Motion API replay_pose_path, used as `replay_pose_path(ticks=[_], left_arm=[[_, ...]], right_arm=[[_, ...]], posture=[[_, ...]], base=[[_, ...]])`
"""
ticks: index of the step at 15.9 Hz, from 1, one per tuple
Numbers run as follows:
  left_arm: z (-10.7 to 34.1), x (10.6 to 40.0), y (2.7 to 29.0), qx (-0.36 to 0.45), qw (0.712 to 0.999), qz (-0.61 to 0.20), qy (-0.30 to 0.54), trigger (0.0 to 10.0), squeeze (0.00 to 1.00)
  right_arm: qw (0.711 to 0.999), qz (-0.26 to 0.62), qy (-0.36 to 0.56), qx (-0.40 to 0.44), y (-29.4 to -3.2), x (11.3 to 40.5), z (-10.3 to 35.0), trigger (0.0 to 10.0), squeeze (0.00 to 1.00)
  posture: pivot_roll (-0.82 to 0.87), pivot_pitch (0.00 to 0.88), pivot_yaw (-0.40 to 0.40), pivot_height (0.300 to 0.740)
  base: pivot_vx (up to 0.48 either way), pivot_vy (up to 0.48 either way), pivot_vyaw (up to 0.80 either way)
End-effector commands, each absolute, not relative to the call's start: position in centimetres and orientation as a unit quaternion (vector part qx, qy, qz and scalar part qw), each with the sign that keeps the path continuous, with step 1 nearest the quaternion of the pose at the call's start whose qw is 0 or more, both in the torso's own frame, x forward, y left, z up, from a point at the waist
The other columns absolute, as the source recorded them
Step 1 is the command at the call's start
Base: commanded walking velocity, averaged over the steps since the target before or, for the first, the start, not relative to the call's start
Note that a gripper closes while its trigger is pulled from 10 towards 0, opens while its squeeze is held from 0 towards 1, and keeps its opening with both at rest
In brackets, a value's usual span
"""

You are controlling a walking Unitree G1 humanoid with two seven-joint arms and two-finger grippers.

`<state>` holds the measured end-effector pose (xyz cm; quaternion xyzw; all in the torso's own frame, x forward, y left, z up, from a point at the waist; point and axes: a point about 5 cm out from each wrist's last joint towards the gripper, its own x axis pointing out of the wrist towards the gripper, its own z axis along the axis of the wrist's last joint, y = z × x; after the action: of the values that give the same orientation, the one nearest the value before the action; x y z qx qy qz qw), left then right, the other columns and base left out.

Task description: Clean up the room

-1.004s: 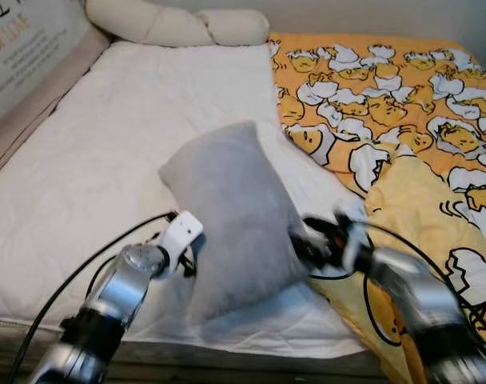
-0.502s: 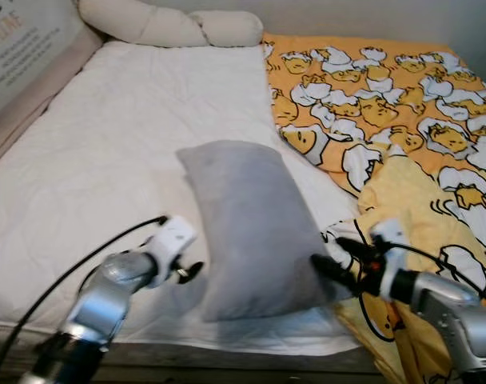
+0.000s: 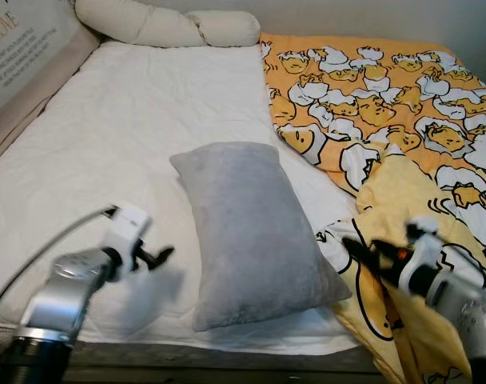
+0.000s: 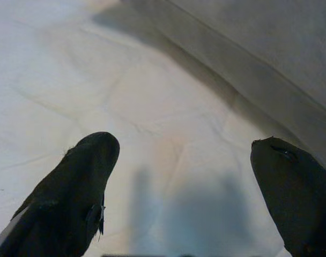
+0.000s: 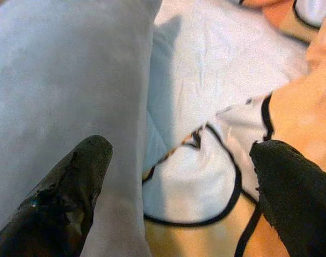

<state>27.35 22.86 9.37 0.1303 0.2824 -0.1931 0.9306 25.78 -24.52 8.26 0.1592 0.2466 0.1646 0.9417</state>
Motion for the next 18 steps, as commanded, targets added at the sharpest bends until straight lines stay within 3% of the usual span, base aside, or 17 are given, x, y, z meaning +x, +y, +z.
replay_pose_path(ticks=[1, 3, 4, 5, 6, 9, 10, 11, 12, 13, 14, 18], left_arm=[[10.0, 27.8, 23.3, 0.141, 0.934, -0.188, 0.267, 10.0, 1.00], [10.2, 29.4, 24.5, 0.123, 0.954, -0.142, 0.235, 10.0, 1.00], [10.2, 30.4, 24.6, 0.095, 0.966, -0.116, 0.210, 10.0, 1.00], [10.0, 31.1, 24.3, 0.068, 0.972, -0.104, 0.201, 10.0, 1.00], [9.5, 32.4, 23.4, 0.005, 0.978, -0.092, 0.189, 10.0, 1.00], [8.0, 33.6, 20.3, -0.154, 0.961, -0.118, 0.196, 10.0, 1.00], [7.2, 33.6, 19.3, -0.190, 0.950, -0.134, 0.206, 10.0, 0.67], [6.6, 33.4, 18.7, -0.201, 0.944, -0.143, 0.218, 10.0, 0.26], [5.7, 33.1, 17.8, -0.214, 0.936, -0.153, 0.232, 10.0, 0.00], [4.7, 32.6, 15.5, -0.263, 0.915, -0.183, 0.246, 10.0, 0.00], [4.6, 32.5, 14.9, -0.274, 0.909, -0.192, 0.247, 10.0, 0.00], [1.9, 30.7, 10.7, -0.229, 0.891, -0.242, 0.308, 10.0, 0.00]], right_arm=[[0.948, 0.149, 0.236, 0.155, -25.0, 26.2, 8.6, 10.0, 1.00], [0.971, 0.118, 0.179, 0.107, -25.1, 28.6, 9.7, 10.0, 1.00], [0.979, 0.099, 0.150, 0.096, -25.0, 30.0, 9.9, 10.0, 0.55], [0.979, 0.087, 0.141, 0.120, -24.5, 31.1, 9.8, 10.0, 0.00], [0.972, 0.080, 0.160, 0.151, -22.8, 32.9, 8.7, 10.0, 0.00], [0.929, 0.168, 0.230, 0.236, -19.0, 33.4, 6.5, 10.0, 0.00], [0.919, 0.185, 0.255, 0.239, -18.0, 33.2, 5.6, 10.0, 0.00], [0.910, 0.194, 0.272, 0.244, -17.5, 33.0, 5.2, 10.0, 0.00], [0.898, 0.208, 0.293, 0.254, -16.8, 32.7, 4.6, 10.0, 0.00], [0.879, 0.231, 0.320, 0.268, -16.0, 32.0, 3.7, 10.0, 0.00], [0.875, 0.236, 0.324, 0.271, -15.9, 31.9, 3.5, 10.0, 0.00], [0.857, 0.252, 0.345, 0.288, -15.5, 30.6, 2.1, 10.0, 0.00]], posture=[[-0.08, 0.000, -0.029, 0.740], [-0.09, 0.000, -0.018, 0.740], [-0.09, 0.000, -0.014, 0.740], [-0.09, 0.000, -0.011, 0.740], [-0.09, 0.000, -0.003, 0.740], [-0.07, 0.000, -0.001, 0.740], [-0.06, 0.000, -0.003, 0.740], [-0.06, 0.000, -0.005, 0.740], [-0.06, 0.000, -0.011, 0.740], [-0.06, 0.000, -0.016, 0.740], [-0.05, 0.000, -0.017, 0.740], [-0.08, 0.000, -0.012, 0.740]], base=[[0.000, 0.000, 0.00], [0.000, 0.000, 0.00], [0.000, 0.000, 0.00], [0.000, 0.000, 0.00], [0.000, 0.000, 0.00], [0.000, 0.000, 0.00], [0.000, 0.000, 0.00], [0.000, 0.000, 0.00], [0.000, 0.000, 0.00], [0.000, 0.000, 0.00], [0.000, 0.000, 0.00], [0.000, 0.000, 0.00]])
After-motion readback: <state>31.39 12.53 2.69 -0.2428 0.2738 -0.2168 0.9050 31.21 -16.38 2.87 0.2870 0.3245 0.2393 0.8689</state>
